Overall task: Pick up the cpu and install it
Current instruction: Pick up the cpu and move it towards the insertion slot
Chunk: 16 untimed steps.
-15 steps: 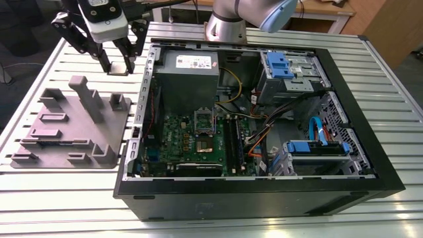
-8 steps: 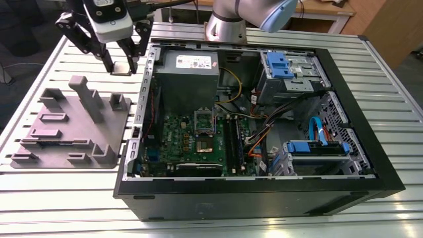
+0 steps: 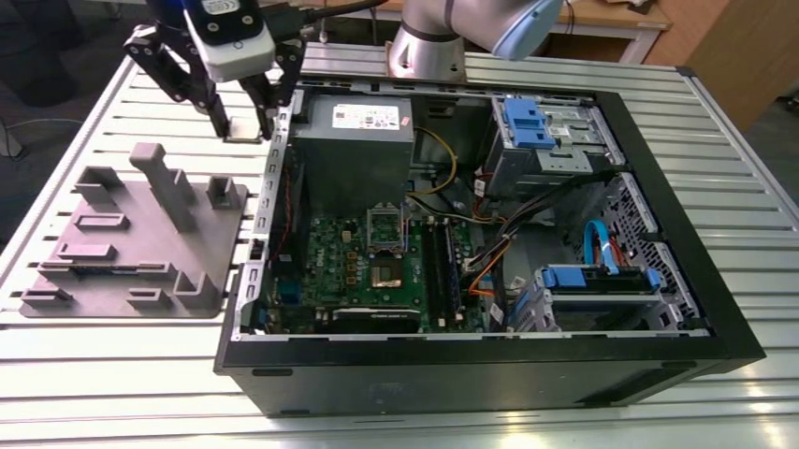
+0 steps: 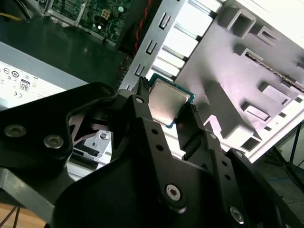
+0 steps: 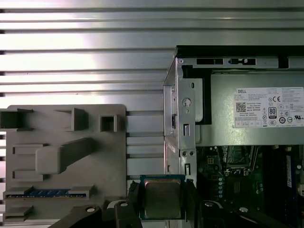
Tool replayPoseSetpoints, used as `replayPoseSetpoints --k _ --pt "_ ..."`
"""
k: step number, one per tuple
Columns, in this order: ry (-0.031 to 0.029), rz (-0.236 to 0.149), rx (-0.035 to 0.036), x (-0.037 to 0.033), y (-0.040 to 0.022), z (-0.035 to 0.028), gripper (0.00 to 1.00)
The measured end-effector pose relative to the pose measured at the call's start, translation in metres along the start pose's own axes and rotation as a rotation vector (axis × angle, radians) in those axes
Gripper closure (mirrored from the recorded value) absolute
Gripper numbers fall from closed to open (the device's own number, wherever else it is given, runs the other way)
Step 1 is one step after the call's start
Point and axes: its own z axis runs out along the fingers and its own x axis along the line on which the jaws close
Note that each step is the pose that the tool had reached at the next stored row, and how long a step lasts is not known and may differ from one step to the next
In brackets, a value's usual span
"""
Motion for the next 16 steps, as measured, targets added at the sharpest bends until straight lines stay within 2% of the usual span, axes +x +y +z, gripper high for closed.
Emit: replayPoseSetpoints --k 6,16 --pt "0.0031 0.0 0.0003 -0.0141 0.0005 0.0003 0.53" --pt "0.0103 0.0 0.0006 -0.0441 0.0016 0.0015 0.53"
